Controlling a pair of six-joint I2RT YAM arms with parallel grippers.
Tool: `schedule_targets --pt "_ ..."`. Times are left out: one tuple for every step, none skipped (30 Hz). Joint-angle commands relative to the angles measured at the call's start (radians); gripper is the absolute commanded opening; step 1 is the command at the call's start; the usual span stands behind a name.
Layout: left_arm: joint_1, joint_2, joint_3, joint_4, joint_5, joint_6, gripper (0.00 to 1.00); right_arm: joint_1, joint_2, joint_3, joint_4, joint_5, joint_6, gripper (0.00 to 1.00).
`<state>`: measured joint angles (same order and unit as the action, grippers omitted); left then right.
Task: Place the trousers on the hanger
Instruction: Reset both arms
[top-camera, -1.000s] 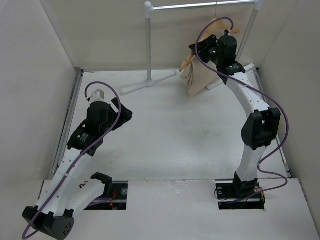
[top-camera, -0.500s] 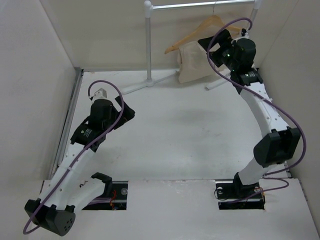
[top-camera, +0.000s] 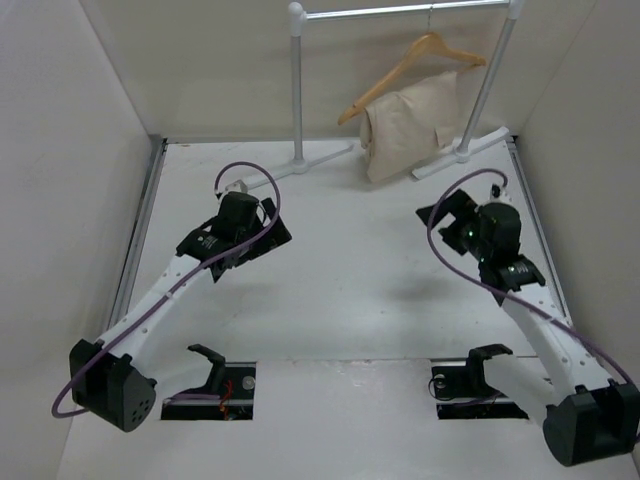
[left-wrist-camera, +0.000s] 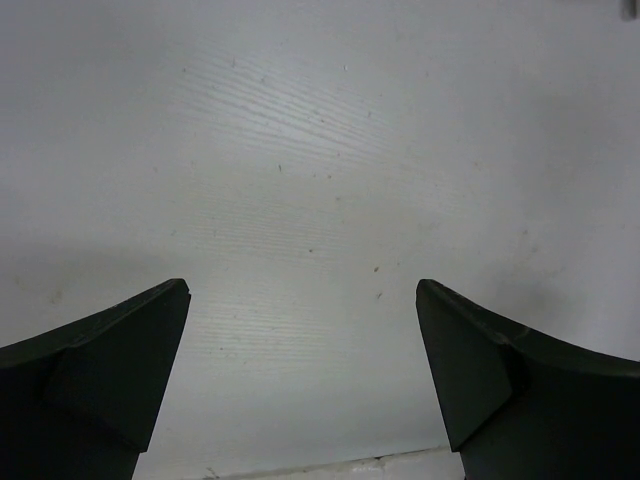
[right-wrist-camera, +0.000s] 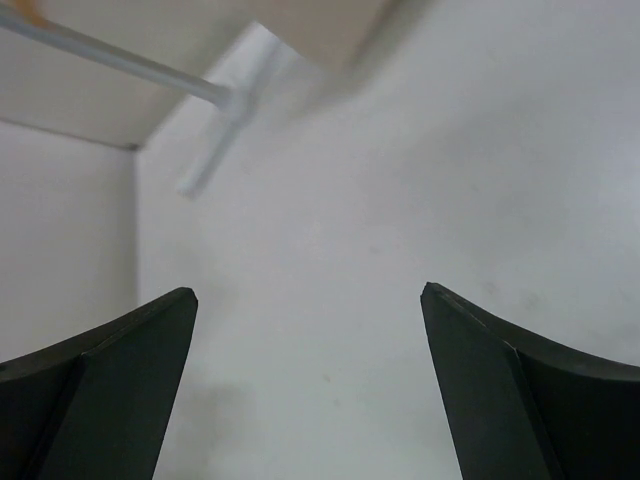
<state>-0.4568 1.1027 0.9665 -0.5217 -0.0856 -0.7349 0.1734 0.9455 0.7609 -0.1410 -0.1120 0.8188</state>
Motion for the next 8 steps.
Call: schedule_targets --pt "-0.022 0.014 -0.009 0.022 0.003 -0.017 1.0 0.022 -0.105 -0.135 -0.081 0.075 -0.01 1.0" --pt "-0.027 0.023 -0.014 0.028 0.003 -0.017 1.0 0.025 -0.132 -0.161 -0.098 0.086 -0.007 1.0" --pt "-0.03 0.029 -0.015 0.032 0.003 -0.017 1.0 0.025 -0.166 -0.19 -0.123 0.1 0.0 1.0" --pt "-0.036 0.037 -0.018 0.041 0.003 -0.017 1.0 0.025 -0.197 -0.211 -0.143 0.11 0.006 1.0" --pt "-0.039 0.043 -0.018 0.048 0.003 -0.017 1.0 0.025 -0.223 -0.23 -0.158 0.117 0.009 1.0" --pt "-0.042 0.051 -0.018 0.054 0.003 -0.017 1.0 0.025 -0.244 -0.245 -0.17 0.12 0.011 1.0" --pt "-0.042 0.063 -0.014 0.055 0.001 -0.017 1.0 0.025 -0.261 -0.259 -0.18 0.117 0.013 1.0" --pt "-0.044 0.075 -0.006 0.049 -0.005 -0.017 1.0 0.019 -0.273 -0.27 -0.192 0.11 0.013 1.0"
